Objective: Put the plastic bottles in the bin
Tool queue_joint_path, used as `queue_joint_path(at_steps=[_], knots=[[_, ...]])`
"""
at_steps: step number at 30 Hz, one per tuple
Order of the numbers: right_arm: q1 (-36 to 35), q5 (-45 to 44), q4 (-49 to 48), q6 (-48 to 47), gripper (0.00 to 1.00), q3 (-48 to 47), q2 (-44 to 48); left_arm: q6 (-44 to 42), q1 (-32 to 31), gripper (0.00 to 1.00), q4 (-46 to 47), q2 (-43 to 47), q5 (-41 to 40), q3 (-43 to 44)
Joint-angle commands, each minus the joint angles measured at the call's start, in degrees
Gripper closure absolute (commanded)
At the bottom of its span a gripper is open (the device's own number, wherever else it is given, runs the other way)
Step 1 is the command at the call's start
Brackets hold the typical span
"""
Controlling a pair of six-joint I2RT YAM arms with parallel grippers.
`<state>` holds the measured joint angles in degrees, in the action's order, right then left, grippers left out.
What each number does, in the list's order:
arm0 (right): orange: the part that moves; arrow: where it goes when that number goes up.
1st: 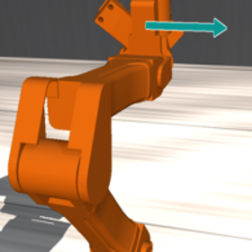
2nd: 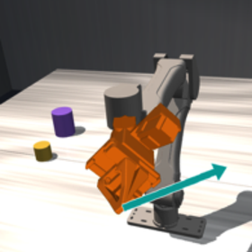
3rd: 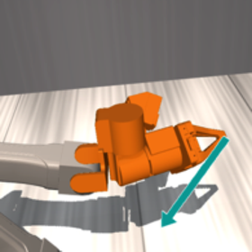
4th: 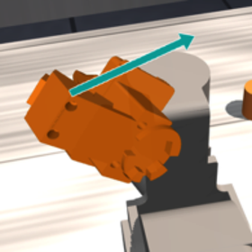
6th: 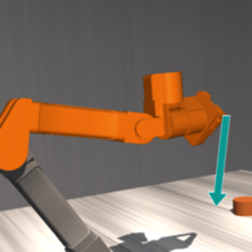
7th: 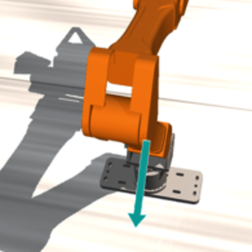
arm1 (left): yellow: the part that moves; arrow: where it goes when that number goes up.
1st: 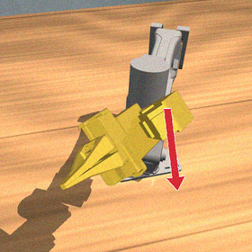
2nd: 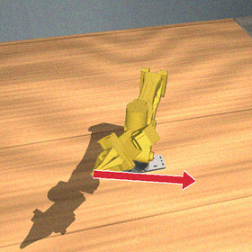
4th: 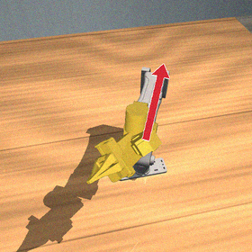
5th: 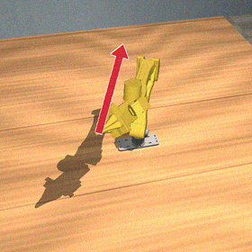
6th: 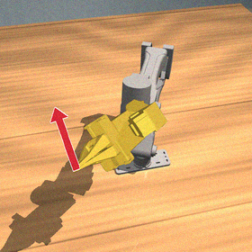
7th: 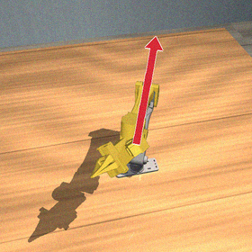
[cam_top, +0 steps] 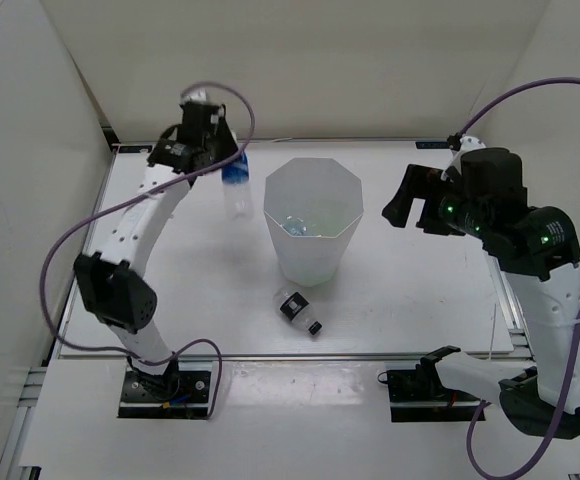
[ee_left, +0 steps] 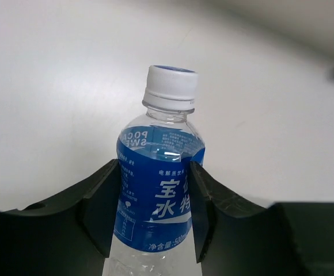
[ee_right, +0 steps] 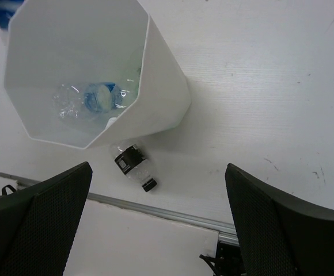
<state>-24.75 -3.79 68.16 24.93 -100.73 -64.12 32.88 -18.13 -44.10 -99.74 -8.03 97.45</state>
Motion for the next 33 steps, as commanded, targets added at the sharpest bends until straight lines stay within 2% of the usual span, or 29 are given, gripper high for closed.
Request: queue_joint_path(at_steps=[1, 6, 10, 13, 15, 17, 20, 22, 24, 25, 27, 28, 30, 32, 33], knots=[[0.23, 1.94, -2.76, 0.99, 0.0, 2.81, 0.75, 2.1, -3.84, 0.55, -1.52, 10.0, -10.86, 13.62], [0.23, 3.17, -4.88, 2.84, 0.0, 7.38, 2.85, 0.08, -9.54, 0.55, 6.12, 13.08, -7.96, 16.02], [0.23, 3.18, -6.63, 4.08, 0.0, 10.55, 4.26, -2.29, -18.23, 0.53, 7.8, 13.08, -8.23, 13.48], [0.23, 3.18, -7.25, 5.39, 0.0, 12.91, 5.49, -1.77, -22.11, 0.52, 8.49, 13.08, -10.42, 9.0], [0.23, 3.18, -7.78, 6.0, 0.0, 14.15, 6.8, -1.77, -24.84, 0.44, 8.5, 11.69, -10.42, 7.67], [0.23, 4.4, -10.14, 6.01, 0.0, 16.52, 9.26, -3.34, -26.51, 0.0, 8.5, 11.15, -9.82, 7.67], [0.23, 5.02, -12.43, 4.35, 0.0, 18.46, 13.38, -5.53, -28.35, 0.0, 5.26, 10.36, -12.08, 14.33], [0.23, 10.8, -17.34, 0.84, 0.0, 21.26, 15.94, -7.21, -29.23, 0.0, 3.85, 11.23, -17.33, 20.98], [-0.38, 16.77, -23.38, -4.7, 0.0, 26.68, 20.51, -8.89, -29.24, 0.0, 3.84, 13.51, -20.25, 22.95], [-0.38, 21.85, -24.99, -6.11, 0.0, 29.33, 23.31, -8.89, -29.24, 0.0, 3.84, 16.31, -24.44, 22.09], [-1.52, 25.22, -25.8, -8.48, 0.03, 34.52, 25.09, -9.42, -29.24, 0.0, 4.36, 19.92, -27.81, 17.1], [-1.53, 26.54, -25.8, -8.49, 0.04, 40.9, 26.57, -9.42, -28.46, 0.0, 4.37, 23.33, -29.39, 9.07], [-3.98, 30.4, -28.33, -9.02, 0.08, 47.78, 28.51, -8.02, -27.92, 0.0, 2.63, 26.25, -31.07, 1.38], [-6.09, 29.29, -33.78, -8.49, 0.09, 56.2, 32.64, -4.6, -27.92, 0.0, -0.27, 31.16, -33.0, -8.79], [-8.53, 27.54, -36.06, -8.49, 0.09, 58.6, 34.22, 0.99, -27.92, 0.0, -2.38, 32.93, -33.53, -11.81]])
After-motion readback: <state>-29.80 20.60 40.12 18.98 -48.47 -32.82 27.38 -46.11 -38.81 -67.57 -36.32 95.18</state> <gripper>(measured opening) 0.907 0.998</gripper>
